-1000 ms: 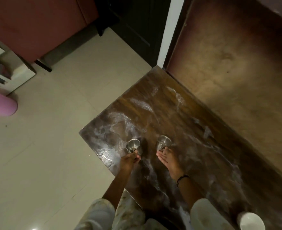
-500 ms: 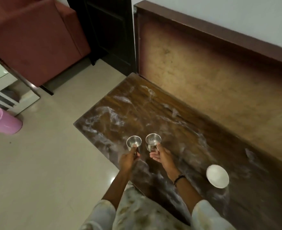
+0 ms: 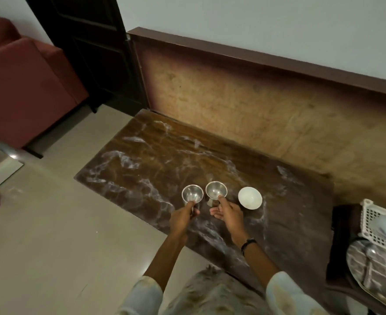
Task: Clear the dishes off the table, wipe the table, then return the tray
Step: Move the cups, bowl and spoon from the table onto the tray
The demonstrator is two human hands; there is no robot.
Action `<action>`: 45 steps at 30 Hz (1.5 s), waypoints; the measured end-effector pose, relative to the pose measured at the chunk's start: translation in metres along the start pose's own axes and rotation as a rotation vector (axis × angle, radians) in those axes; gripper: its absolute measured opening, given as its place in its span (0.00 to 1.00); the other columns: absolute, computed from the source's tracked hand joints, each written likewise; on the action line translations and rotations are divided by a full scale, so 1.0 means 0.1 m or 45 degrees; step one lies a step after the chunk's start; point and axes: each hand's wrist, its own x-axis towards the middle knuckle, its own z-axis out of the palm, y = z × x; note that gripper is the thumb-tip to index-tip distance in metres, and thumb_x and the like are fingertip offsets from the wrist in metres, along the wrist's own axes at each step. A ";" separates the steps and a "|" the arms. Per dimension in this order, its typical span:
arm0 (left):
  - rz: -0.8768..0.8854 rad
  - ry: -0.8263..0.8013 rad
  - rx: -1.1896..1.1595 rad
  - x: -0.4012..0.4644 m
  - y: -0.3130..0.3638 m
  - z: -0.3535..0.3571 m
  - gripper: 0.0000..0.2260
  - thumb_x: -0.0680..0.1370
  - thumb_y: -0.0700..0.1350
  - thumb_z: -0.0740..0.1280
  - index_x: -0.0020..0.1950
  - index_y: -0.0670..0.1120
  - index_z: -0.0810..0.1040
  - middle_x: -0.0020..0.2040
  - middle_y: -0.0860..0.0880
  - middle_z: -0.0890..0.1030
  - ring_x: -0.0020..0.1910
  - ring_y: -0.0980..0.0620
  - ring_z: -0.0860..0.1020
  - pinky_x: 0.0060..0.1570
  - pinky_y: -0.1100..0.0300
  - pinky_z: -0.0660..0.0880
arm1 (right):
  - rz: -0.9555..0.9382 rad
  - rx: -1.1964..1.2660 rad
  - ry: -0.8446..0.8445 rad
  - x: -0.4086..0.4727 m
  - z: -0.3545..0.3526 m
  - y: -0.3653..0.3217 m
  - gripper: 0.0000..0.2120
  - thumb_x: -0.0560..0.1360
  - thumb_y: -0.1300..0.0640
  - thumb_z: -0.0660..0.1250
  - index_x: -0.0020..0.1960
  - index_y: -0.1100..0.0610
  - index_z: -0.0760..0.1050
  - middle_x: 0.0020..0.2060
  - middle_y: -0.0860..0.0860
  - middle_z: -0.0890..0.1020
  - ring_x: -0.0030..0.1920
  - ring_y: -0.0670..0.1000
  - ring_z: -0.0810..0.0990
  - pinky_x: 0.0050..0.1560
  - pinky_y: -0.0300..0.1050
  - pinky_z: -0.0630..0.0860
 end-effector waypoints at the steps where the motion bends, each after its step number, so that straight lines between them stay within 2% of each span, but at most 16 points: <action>1: 0.002 -0.014 0.013 -0.05 -0.03 0.03 0.11 0.71 0.48 0.69 0.31 0.44 0.83 0.35 0.45 0.83 0.41 0.51 0.79 0.53 0.54 0.77 | -0.017 0.006 0.018 -0.05 -0.05 0.03 0.16 0.80 0.51 0.62 0.45 0.63 0.81 0.38 0.60 0.85 0.42 0.55 0.84 0.50 0.45 0.81; 4: -0.014 -0.036 -0.001 -0.22 -0.11 0.11 0.10 0.72 0.45 0.69 0.40 0.38 0.82 0.36 0.45 0.82 0.36 0.53 0.78 0.43 0.62 0.77 | -0.059 0.030 0.028 -0.19 -0.20 0.13 0.15 0.80 0.52 0.62 0.44 0.60 0.81 0.40 0.60 0.85 0.43 0.55 0.84 0.50 0.45 0.81; 7: -0.028 -0.062 0.012 -0.37 -0.26 0.13 0.09 0.73 0.44 0.68 0.41 0.37 0.81 0.36 0.45 0.82 0.34 0.55 0.79 0.43 0.63 0.78 | -0.063 0.046 0.066 -0.35 -0.32 0.27 0.15 0.80 0.52 0.62 0.47 0.61 0.81 0.41 0.60 0.85 0.44 0.55 0.84 0.50 0.47 0.81; 10: -0.068 -0.101 0.023 -0.47 -0.43 0.14 0.10 0.73 0.45 0.67 0.45 0.37 0.81 0.37 0.46 0.82 0.35 0.56 0.80 0.38 0.68 0.77 | -0.018 0.071 0.113 -0.51 -0.45 0.41 0.15 0.79 0.53 0.63 0.45 0.62 0.81 0.42 0.60 0.85 0.45 0.56 0.85 0.51 0.48 0.81; 13: -0.077 -0.132 0.027 -0.59 -0.56 0.18 0.09 0.73 0.45 0.67 0.43 0.39 0.81 0.39 0.44 0.82 0.40 0.53 0.80 0.41 0.66 0.77 | 0.034 0.082 0.124 -0.65 -0.61 0.53 0.15 0.78 0.52 0.63 0.44 0.62 0.81 0.40 0.58 0.86 0.45 0.56 0.85 0.52 0.48 0.81; 17: -0.098 -0.176 0.061 -0.72 -0.71 0.31 0.09 0.74 0.44 0.67 0.41 0.39 0.81 0.40 0.43 0.82 0.46 0.49 0.82 0.49 0.61 0.79 | 0.084 0.137 0.150 -0.79 -0.83 0.61 0.16 0.77 0.51 0.63 0.34 0.58 0.77 0.40 0.60 0.85 0.46 0.57 0.85 0.51 0.48 0.81; 20: -0.102 -0.190 0.124 -0.79 -0.78 0.50 0.08 0.74 0.45 0.67 0.39 0.42 0.81 0.39 0.45 0.83 0.44 0.50 0.81 0.57 0.55 0.78 | 0.090 0.182 0.193 -0.82 -1.05 0.64 0.16 0.78 0.52 0.63 0.35 0.58 0.76 0.40 0.60 0.85 0.46 0.57 0.85 0.50 0.47 0.81; 23: -0.071 -0.218 0.192 -0.89 -0.84 0.79 0.09 0.75 0.45 0.66 0.39 0.42 0.80 0.36 0.46 0.81 0.42 0.51 0.80 0.58 0.55 0.77 | 0.062 0.202 0.209 -0.80 -1.34 0.70 0.16 0.78 0.52 0.63 0.37 0.60 0.79 0.40 0.55 0.86 0.45 0.56 0.85 0.53 0.50 0.81; 29: -0.108 -0.273 0.353 -1.09 -1.23 1.71 0.09 0.75 0.44 0.65 0.42 0.39 0.80 0.36 0.46 0.82 0.39 0.52 0.80 0.50 0.59 0.78 | 0.090 0.297 0.294 -0.63 -2.31 0.89 0.18 0.78 0.53 0.63 0.33 0.62 0.76 0.42 0.53 0.86 0.45 0.55 0.85 0.51 0.47 0.81; 31: -0.145 -0.288 0.402 -1.17 -1.43 2.14 0.09 0.76 0.43 0.64 0.45 0.38 0.79 0.35 0.46 0.81 0.37 0.53 0.78 0.43 0.64 0.77 | 0.136 0.325 0.340 -0.54 -2.76 0.97 0.19 0.78 0.54 0.63 0.32 0.62 0.76 0.42 0.55 0.86 0.43 0.54 0.85 0.47 0.44 0.81; 33: -0.183 -0.332 0.419 -1.27 -1.66 2.56 0.09 0.76 0.41 0.64 0.46 0.36 0.79 0.34 0.46 0.80 0.36 0.54 0.78 0.42 0.65 0.76 | 0.178 0.354 0.403 -0.46 -3.22 1.03 0.19 0.79 0.54 0.63 0.31 0.61 0.76 0.40 0.58 0.85 0.39 0.53 0.84 0.42 0.40 0.80; 36: -0.251 -0.403 0.446 -1.38 -2.03 3.29 0.08 0.77 0.41 0.63 0.41 0.39 0.78 0.32 0.46 0.80 0.36 0.55 0.78 0.40 0.67 0.77 | 0.244 0.365 0.489 -0.29 -4.00 1.22 0.19 0.79 0.53 0.64 0.33 0.61 0.75 0.35 0.57 0.83 0.39 0.53 0.83 0.48 0.46 0.80; 39: -0.370 -0.461 0.526 -1.46 -2.38 3.99 0.10 0.77 0.42 0.64 0.37 0.42 0.79 0.25 0.51 0.80 0.33 0.55 0.76 0.36 0.66 0.75 | 0.306 0.371 0.583 -0.19 -4.73 1.39 0.17 0.79 0.52 0.64 0.36 0.59 0.78 0.33 0.53 0.82 0.41 0.54 0.82 0.53 0.51 0.78; 42: -0.486 -0.556 0.640 -1.53 -2.65 4.62 0.10 0.76 0.44 0.63 0.38 0.41 0.78 0.22 0.53 0.78 0.27 0.56 0.75 0.31 0.64 0.74 | 0.336 0.286 0.638 -0.14 -5.37 1.50 0.17 0.80 0.51 0.62 0.37 0.59 0.76 0.34 0.53 0.80 0.40 0.53 0.78 0.47 0.47 0.76; 43: -0.502 -0.561 0.656 -1.54 -2.70 4.79 0.10 0.76 0.43 0.63 0.38 0.41 0.78 0.22 0.52 0.78 0.27 0.56 0.75 0.32 0.63 0.75 | 0.364 0.240 0.646 -0.11 -5.53 1.53 0.18 0.80 0.49 0.61 0.38 0.59 0.76 0.34 0.53 0.79 0.39 0.52 0.77 0.43 0.45 0.74; 45: -0.511 -0.544 0.667 -1.55 -2.81 5.13 0.09 0.76 0.41 0.64 0.37 0.41 0.77 0.22 0.51 0.79 0.31 0.54 0.77 0.41 0.59 0.77 | 0.409 0.174 0.646 0.00 -5.85 1.62 0.20 0.81 0.46 0.58 0.37 0.57 0.74 0.34 0.53 0.77 0.38 0.52 0.74 0.41 0.45 0.72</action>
